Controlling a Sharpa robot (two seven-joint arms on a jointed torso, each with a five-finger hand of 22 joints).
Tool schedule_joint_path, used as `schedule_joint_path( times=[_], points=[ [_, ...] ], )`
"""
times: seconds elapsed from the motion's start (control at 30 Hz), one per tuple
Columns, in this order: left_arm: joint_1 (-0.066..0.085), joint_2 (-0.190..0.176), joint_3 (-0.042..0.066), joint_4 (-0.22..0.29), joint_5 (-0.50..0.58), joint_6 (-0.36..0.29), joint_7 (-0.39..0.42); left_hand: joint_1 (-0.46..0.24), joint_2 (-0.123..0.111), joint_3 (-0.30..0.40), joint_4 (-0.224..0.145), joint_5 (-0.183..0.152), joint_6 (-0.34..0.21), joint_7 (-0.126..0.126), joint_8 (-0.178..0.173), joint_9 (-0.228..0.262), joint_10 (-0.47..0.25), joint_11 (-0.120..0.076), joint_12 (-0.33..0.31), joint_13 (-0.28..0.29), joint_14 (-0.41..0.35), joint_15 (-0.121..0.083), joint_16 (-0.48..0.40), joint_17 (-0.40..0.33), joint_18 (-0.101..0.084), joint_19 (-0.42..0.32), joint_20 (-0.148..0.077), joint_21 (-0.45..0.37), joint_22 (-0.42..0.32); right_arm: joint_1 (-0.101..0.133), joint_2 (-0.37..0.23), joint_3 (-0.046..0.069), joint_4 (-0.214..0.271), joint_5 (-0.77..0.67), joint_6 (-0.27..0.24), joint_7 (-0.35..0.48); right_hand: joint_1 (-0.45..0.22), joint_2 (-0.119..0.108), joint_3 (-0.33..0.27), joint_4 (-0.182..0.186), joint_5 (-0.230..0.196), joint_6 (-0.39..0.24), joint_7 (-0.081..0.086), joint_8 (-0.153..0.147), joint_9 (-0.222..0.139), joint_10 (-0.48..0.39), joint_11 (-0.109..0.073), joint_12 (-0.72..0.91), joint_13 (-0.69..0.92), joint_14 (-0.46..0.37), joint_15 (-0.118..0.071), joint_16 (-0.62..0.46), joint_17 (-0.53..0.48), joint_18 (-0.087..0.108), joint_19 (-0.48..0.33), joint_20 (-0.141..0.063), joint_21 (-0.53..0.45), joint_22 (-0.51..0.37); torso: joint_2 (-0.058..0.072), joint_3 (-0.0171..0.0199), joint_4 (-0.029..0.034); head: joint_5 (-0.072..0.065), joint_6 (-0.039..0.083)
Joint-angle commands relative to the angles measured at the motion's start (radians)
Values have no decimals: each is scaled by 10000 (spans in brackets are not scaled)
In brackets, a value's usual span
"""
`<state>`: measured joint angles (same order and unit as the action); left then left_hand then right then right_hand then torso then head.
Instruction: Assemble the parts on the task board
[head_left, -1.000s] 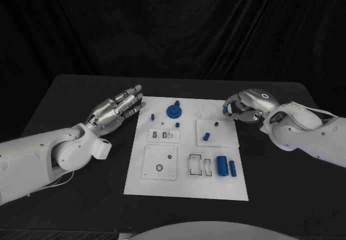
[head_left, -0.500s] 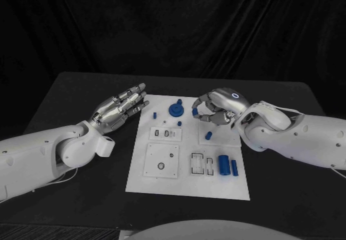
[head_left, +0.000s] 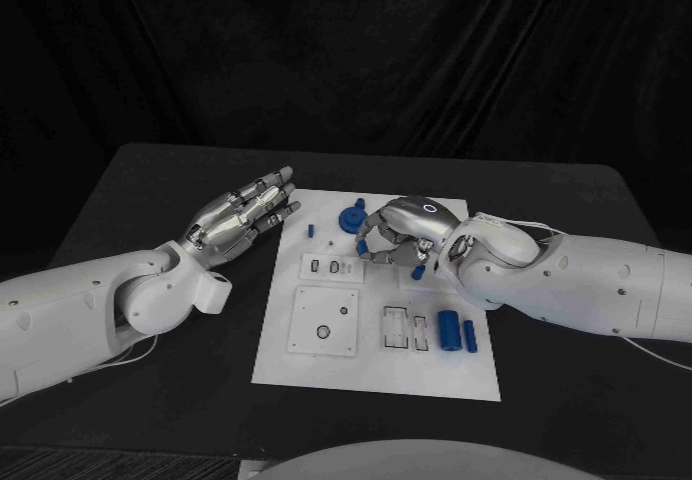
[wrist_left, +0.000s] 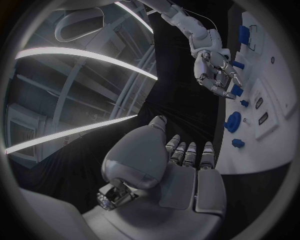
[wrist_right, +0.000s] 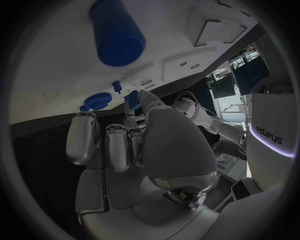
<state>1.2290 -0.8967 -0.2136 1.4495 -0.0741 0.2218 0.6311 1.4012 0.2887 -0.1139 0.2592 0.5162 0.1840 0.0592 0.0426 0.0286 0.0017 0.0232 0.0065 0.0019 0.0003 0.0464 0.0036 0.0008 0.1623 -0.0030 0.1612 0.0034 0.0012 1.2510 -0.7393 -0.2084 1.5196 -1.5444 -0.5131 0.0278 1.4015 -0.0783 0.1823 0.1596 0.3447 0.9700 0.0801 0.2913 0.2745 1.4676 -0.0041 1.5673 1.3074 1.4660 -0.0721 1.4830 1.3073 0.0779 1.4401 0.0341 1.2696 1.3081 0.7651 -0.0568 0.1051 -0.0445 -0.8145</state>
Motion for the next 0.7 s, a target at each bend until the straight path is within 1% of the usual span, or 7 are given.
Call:
schedule_joint_path(
  times=[0.03, 0.1, 0.17, 0.23, 0.33, 0.53, 0.7],
  points=[
    [-14, 24, 9, 5, 13, 132, 102, 121, -9, 47, 1, 41, -10, 26, 60, 8, -7, 90, -60, -15, -3, 62, -36, -8, 172, 30, 49, -34, -12, -42, 74, 6, -38, -6, 586, -41, -68, 3, 3, -59, 14, -65, 23, -13, 255, 1031, 60, 35, 2634, 842, 68, -33, 1867, -72, -27, 63, -55, 1286, -7, 12, -42, 35, 8],
    [-16, 30, 9, -2, 13, 139, 97, 121, -9, 47, 1, 41, -10, 26, 60, 8, -7, 90, -60, -15, -3, 62, -36, -8, 172, 30, 49, -34, -12, -58, 126, 6, -64, -6, 649, -46, -69, 4, 3, -59, 14, -67, 24, -14, 255, 1031, 61, 35, 2634, 841, 69, -34, 1866, -72, -27, 64, -56, 1286, -7, 10, -34, 35, 3],
    [-19, 37, 9, -8, 13, 148, 92, 121, -9, 47, 1, 41, -10, 26, 60, 8, -7, 90, -60, -15, -3, 62, -36, -8, 172, 30, 49, -34, -12, -78, 179, 6, -90, -6, 700, -47, -77, 5, 3, -61, 9, -81, 30, -18, 255, 1031, 65, 35, 2634, 839, 74, -44, 1858, -71, -28, 69, -61, 1285, -13, 0, -2, -2, -14],
    [-23, 47, 9, -14, 13, 158, 89, 121, -9, 47, 1, 41, -10, 26, 60, 8, -7, 90, -60, -15, -3, 62, -36, -8, 172, 30, 49, -34, -12, -101, 224, 6, -112, -6, 742, -47, -89, 7, 2, -62, 2, -92, 36, -21, 256, 1031, 71, 35, 2634, 837, 79, -52, 1852, -68, -34, 75, -76, 1279, -12, -4, 11, -17, -18],
    [-30, 66, 9, -28, 13, 175, 84, 121, -9, 47, 1, 41, -10, 26, 60, 8, -7, 90, -60, -15, -3, 62, -36, -8, 172, 30, 49, -34, -12, -143, 299, 6, -154, -6, 799, -50, -104, 10, -1, -60, -5, -103, 42, -24, 258, 1031, 77, 35, 2634, 838, 85, -47, 1855, -65, -37, 80, -87, 1275, -8, 1, 4, -13, -18],
    [-44, 84, 9, -44, 13, 196, 76, 124, -2, 64, -5, 49, -7, 36, 63, 9, -6, 99, -60, -14, -3, 65, -36, -8, 172, 30, 49, -34, -12, -210, 408, 6, -269, -6, 863, -85, -156, 11, -13, -59, -48, -133, 57, -28, 265, 1031, 95, 35, 2634, 830, 103, -75, 1833, -53, -58, 99, -144, 1255, -2, 9, -32, 25, -23],
    [-52, 86, 9, -50, 13, 204, 68, 124, -2, 64, -5, 49, -7, 36, 63, 9, -6, 99, -60, -14, -3, 65, -36, -8, 172, 30, 49, -34, -12, -236, 451, 6, -347, -6, 905, -151, -177, 8, -16, -74, -76, -182, 70, -45, 266, 1031, 107, 35, 2634, 820, 115, -111, 1803, -38, -85, 115, -213, 1229, -2, 13, -19, 9, -32]
  ],
)
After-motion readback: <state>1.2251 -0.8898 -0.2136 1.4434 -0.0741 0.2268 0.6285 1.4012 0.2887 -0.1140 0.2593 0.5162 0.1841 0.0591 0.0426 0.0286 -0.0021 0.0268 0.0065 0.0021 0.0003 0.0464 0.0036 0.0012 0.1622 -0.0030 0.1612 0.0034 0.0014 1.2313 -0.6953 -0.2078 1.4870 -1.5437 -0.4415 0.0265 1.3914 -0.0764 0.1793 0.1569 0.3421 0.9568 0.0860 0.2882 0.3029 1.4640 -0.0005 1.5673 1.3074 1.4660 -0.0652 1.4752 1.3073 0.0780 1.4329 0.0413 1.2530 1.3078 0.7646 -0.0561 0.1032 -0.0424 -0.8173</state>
